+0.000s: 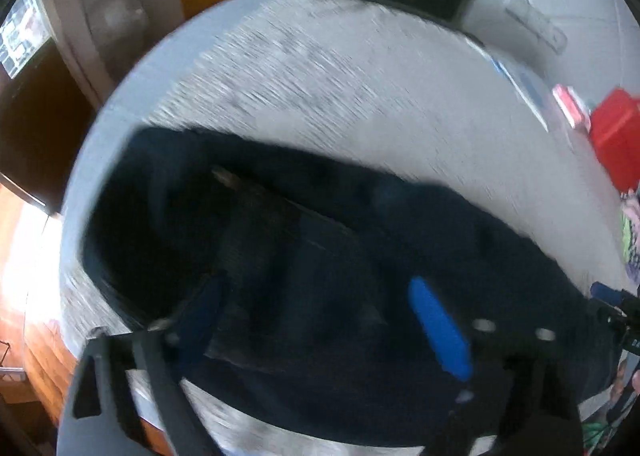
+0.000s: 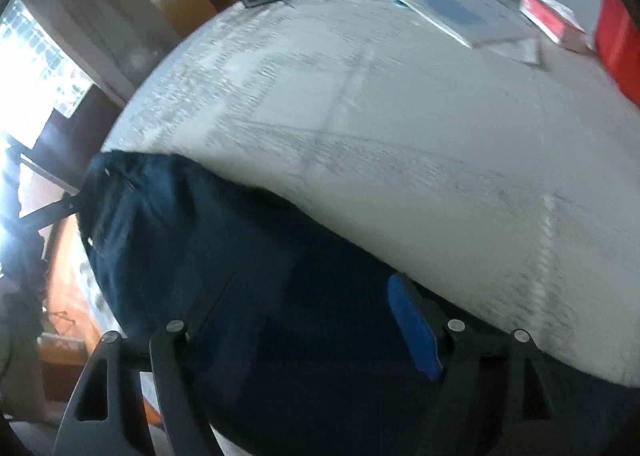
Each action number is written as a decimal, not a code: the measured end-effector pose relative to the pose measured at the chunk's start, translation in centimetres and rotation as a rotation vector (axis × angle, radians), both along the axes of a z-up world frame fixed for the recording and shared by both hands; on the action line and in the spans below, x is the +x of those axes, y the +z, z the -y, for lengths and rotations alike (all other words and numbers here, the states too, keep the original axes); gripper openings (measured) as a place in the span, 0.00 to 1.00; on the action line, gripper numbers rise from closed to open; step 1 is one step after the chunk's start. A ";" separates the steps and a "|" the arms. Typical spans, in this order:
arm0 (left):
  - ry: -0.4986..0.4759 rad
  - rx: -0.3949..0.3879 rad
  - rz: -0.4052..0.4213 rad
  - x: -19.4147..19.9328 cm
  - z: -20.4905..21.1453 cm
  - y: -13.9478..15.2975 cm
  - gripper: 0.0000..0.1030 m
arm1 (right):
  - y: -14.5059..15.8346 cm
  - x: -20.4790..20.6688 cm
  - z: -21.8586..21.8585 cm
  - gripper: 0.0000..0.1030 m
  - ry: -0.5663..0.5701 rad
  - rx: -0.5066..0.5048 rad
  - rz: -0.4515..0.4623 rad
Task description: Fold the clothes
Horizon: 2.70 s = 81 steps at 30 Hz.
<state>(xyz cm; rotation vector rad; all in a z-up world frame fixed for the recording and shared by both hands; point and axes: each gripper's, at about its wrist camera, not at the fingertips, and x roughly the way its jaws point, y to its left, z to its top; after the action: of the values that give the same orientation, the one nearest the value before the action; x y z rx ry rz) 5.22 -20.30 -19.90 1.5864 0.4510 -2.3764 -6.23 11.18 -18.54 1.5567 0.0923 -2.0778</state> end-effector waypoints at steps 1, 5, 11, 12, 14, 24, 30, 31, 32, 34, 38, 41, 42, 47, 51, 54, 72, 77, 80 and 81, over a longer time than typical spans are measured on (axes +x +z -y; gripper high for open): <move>-0.002 0.002 0.009 0.2 -1.7 -0.2 0.74 | 0.0 -0.2 -1.2 0.43 0.009 0.018 0.003; 0.019 0.018 0.037 0.7 -8.9 -1.1 0.54 | -0.2 -0.9 -6.8 0.22 0.099 0.062 0.016; 0.087 0.008 0.000 1.8 -23.6 -1.6 0.54 | -1.7 -0.2 -20.2 0.20 0.264 0.052 0.045; 0.106 0.014 0.008 2.1 -26.1 -1.6 0.54 | -1.6 -0.4 -22.2 0.20 0.281 0.052 0.048; 0.142 0.043 0.024 2.8 -31.1 -1.9 0.55 | -0.9 -1.5 -25.0 0.20 0.297 0.067 0.049; 0.082 0.007 0.104 2.6 -47.8 -3.5 1.00 | 2.3 -7.1 -39.0 0.22 0.381 0.145 0.055; 0.164 -0.008 0.111 3.4 -51.1 -2.6 0.92 | 5.1 -9.6 -41.8 0.22 0.504 0.100 0.007; 0.185 0.021 0.096 3.8 -51.9 -2.2 0.92 | 5.6 -10.2 -42.2 0.22 0.535 0.091 -0.002; 0.216 0.047 0.080 4.2 -52.9 -2.0 0.92 | 6.0 -10.9 -42.7 0.23 0.575 0.084 -0.011; 0.278 0.099 0.047 5.0 -54.9 -1.7 0.92 | 6.5 -12.4 -43.8 0.30 0.668 0.074 -0.030; 0.453 0.142 0.017 7.6 -61.0 -1.3 0.92 | 7.3 -15.9 -45.3 0.30 0.762 0.041 -0.034; 0.492 0.150 0.058 7.8 -65.9 -1.7 0.92 | 7.9 -18.7 -46.4 0.30 0.825 0.015 -0.033; 0.499 0.144 0.057 7.8 -67.1 -1.6 0.92 | 8.1 -19.6 -46.8 0.30 0.846 0.006 -0.033; 0.504 0.072 0.059 8.1 -71.7 -1.3 0.92 | 9.2 -24.1 -48.6 0.30 0.951 -0.038 -0.033; 0.522 -0.007 0.032 8.3 -74.1 -1.4 0.92 | 9.3 -26.2 -49.9 0.30 0.980 -0.075 -0.018; 0.571 -0.037 0.031 8.6 -76.8 -2.1 0.92 | 9.0 -28.0 -50.8 0.30 1.049 -0.062 -0.019; 0.673 -0.043 0.093 4.2 -78.9 -2.5 0.70 | 12.3 -41.0 -58.2 0.27 1.275 -0.043 -0.044; 0.662 -0.044 0.077 4.2 -78.9 -2.6 0.71 | 14.0 -42.5 -60.1 0.43 1.250 -0.069 -0.073; 0.683 -0.029 0.097 3.9 -78.9 -2.6 0.70 | 14.7 -43.3 -61.3 0.55 1.265 -0.060 -0.128; 0.685 -0.017 0.106 3.8 -78.8 -2.6 0.69 | 14.8 -43.4 -61.7 0.55 1.269 -0.065 -0.126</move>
<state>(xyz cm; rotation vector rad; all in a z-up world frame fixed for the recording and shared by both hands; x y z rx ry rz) 9.00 58.45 -22.52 1.2663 0.7962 -1.7629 -49.61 72.87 -3.73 0.8727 0.8100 -1.1075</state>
